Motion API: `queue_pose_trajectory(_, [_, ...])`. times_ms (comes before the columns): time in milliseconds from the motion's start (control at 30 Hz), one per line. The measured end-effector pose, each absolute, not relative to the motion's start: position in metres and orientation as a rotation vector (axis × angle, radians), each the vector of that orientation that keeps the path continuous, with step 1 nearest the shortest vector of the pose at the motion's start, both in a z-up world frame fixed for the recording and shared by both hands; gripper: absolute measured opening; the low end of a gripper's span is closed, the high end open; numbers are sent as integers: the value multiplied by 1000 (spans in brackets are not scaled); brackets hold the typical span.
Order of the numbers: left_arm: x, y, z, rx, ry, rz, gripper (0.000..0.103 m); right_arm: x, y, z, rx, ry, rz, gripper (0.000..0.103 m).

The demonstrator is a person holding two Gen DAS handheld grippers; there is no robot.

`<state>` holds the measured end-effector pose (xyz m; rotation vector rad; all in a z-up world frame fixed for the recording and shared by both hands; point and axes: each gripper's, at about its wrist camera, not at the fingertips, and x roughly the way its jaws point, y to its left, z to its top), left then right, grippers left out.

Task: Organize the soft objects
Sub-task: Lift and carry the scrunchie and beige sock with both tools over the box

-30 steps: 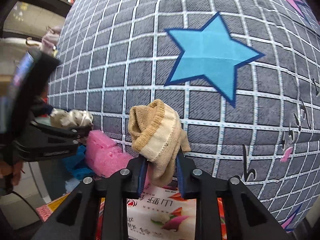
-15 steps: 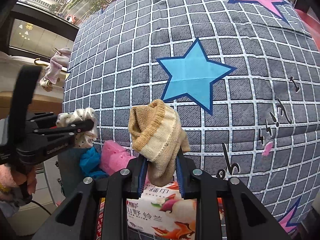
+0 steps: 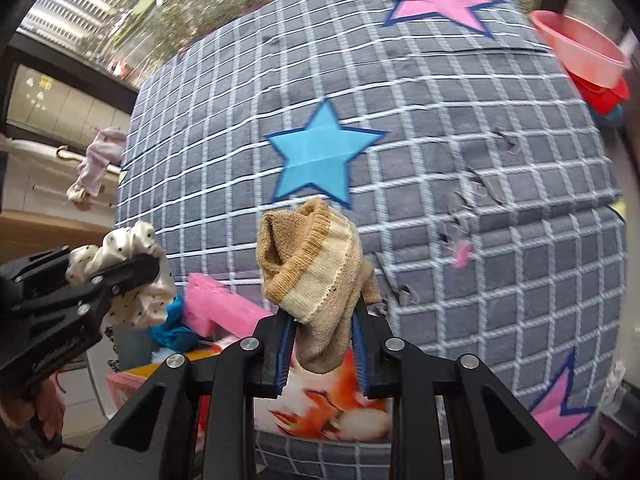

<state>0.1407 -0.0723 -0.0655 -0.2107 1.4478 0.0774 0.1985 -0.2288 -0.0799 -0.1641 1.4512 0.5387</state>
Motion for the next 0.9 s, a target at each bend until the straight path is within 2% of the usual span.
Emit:
queue_pose_trajectory(233, [124,-134,-41,-141,1409,-69,25,182,-282,-69,-126,1434,419,27])
queue_pose_trajectory(500, [70,-184,-32,-89,1413,-212,25,145,-323,-66,-112,1455,351,27])
queue_pose_trajectory(900, [-21,-185,-35,-71,1428,-245,25,57,-304,-86,-219,1539,441,27])
